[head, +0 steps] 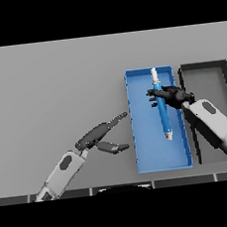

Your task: Pick up the blue pipe and place it into the blue bin.

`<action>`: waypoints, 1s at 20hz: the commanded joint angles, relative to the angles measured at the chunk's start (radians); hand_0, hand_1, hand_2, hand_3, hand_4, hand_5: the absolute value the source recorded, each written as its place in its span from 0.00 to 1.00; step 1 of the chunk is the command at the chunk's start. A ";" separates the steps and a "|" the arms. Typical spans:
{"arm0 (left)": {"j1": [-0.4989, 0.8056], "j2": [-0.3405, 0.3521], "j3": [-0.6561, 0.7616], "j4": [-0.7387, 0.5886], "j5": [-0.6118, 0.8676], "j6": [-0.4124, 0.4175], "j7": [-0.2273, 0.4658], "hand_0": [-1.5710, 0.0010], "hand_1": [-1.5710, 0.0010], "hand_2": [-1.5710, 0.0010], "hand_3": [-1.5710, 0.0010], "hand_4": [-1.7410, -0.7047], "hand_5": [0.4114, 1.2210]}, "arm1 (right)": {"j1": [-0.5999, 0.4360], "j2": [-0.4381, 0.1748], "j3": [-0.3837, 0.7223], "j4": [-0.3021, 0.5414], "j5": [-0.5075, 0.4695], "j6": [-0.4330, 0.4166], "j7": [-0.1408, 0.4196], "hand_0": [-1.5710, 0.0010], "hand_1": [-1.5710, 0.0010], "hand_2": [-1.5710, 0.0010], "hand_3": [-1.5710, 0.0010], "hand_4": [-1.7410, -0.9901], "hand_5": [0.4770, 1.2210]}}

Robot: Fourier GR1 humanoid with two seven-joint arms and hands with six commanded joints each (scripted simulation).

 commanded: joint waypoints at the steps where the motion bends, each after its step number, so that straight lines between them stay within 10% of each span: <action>1: 0.000 0.001 0.004 0.002 0.002 0.000 -0.011 1.00 1.00 1.00 1.00 0.82 0.05 | 0.004 -0.010 0.023 -0.011 0.026 0.011 -0.004 0.78 0.81 0.81 0.85 0.71 0.74; 10: 0.013 -0.003 -0.004 -0.002 -0.002 0.002 -0.030 1.00 1.00 1.00 1.00 0.80 0.06 | -0.038 0.009 0.120 0.054 0.216 0.027 -0.074 0.97 0.97 0.98 0.98 0.82 0.32; 20: 0.016 0.005 0.007 0.018 0.013 -0.015 -0.048 1.00 1.00 1.00 1.00 0.79 0.07 | -0.028 -0.002 0.104 0.054 0.192 0.074 -0.112 0.99 0.99 0.99 1.00 0.82 0.27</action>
